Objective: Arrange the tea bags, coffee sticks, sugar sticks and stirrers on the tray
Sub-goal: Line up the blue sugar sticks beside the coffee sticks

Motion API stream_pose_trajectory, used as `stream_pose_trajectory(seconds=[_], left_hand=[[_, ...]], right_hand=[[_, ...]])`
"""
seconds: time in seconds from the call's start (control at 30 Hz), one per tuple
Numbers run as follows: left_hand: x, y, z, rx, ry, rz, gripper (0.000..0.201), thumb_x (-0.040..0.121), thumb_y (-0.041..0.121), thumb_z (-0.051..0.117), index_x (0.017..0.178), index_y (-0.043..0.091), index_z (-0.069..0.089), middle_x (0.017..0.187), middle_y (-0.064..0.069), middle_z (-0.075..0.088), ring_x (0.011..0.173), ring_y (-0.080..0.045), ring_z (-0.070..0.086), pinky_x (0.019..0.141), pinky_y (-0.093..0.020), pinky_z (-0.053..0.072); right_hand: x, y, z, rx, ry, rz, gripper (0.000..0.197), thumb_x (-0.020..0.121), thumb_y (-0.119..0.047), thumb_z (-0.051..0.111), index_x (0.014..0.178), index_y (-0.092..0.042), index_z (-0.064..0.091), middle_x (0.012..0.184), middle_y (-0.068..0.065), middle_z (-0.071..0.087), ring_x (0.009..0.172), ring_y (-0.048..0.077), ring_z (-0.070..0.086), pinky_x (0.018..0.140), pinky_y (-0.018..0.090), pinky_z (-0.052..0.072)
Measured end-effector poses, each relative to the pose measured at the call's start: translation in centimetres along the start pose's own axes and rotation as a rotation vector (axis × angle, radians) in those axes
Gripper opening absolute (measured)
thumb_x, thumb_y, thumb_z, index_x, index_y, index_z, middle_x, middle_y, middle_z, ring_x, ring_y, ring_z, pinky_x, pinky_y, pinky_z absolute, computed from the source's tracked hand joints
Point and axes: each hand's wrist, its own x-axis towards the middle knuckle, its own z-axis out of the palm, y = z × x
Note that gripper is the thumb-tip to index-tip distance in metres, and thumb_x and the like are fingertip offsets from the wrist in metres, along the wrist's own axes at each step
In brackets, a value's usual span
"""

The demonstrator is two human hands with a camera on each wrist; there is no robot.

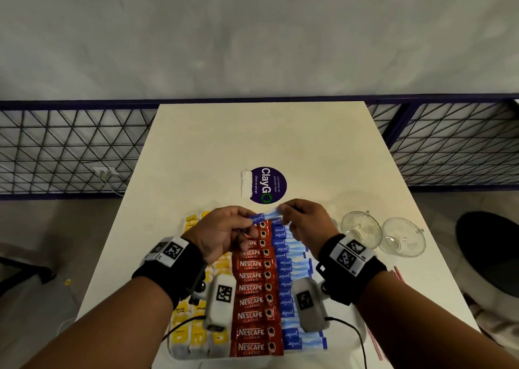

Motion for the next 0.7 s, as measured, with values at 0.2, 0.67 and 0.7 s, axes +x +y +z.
stream_pose_trajectory(seconds=[0.2, 0.67, 0.7], left_hand=[[0.8, -0.9, 1.0, 0.119, 0.128, 0.054, 0.006, 0.094, 0.000, 0.053, 0.094, 0.002, 0.059, 0.067, -0.008, 0.065, 0.044, -0.015, 0.053, 0.045, -0.024, 0.048], [1.8, -6.3, -9.8, 0.986, 0.747, -0.360, 0.073, 0.084, 0.058, 0.061, 0.131, 0.003, 0.051, 0.134, -0.021, 0.052, 0.121, -0.039, 0.051, 0.096, -0.041, 0.043], [1.9, -6.9, -10.2, 0.958, 0.733, -0.406, 0.082, 0.080, 0.063, 0.062, 0.133, 0.002, 0.048, 0.135, -0.021, 0.051, 0.121, -0.039, 0.051, 0.095, -0.041, 0.044]], right_hand=[[-0.2, 1.5, -1.3, -0.023, 0.064, 0.076, 0.019, 0.089, -0.021, 0.063, 0.080, -0.006, 0.068, 0.070, 0.008, 0.062, 0.053, 0.022, 0.040, 0.051, 0.031, 0.034], [-1.1, 9.9, -6.0, -0.060, 0.109, 0.332, 0.014, 0.091, -0.012, 0.062, 0.077, -0.010, 0.067, 0.072, 0.005, 0.066, 0.041, 0.015, 0.036, 0.040, 0.019, 0.029], [-1.1, 10.3, -5.9, -0.067, 0.102, 0.350, 0.014, 0.091, -0.013, 0.062, 0.078, -0.010, 0.067, 0.073, 0.006, 0.066, 0.040, 0.015, 0.035, 0.040, 0.019, 0.029]])
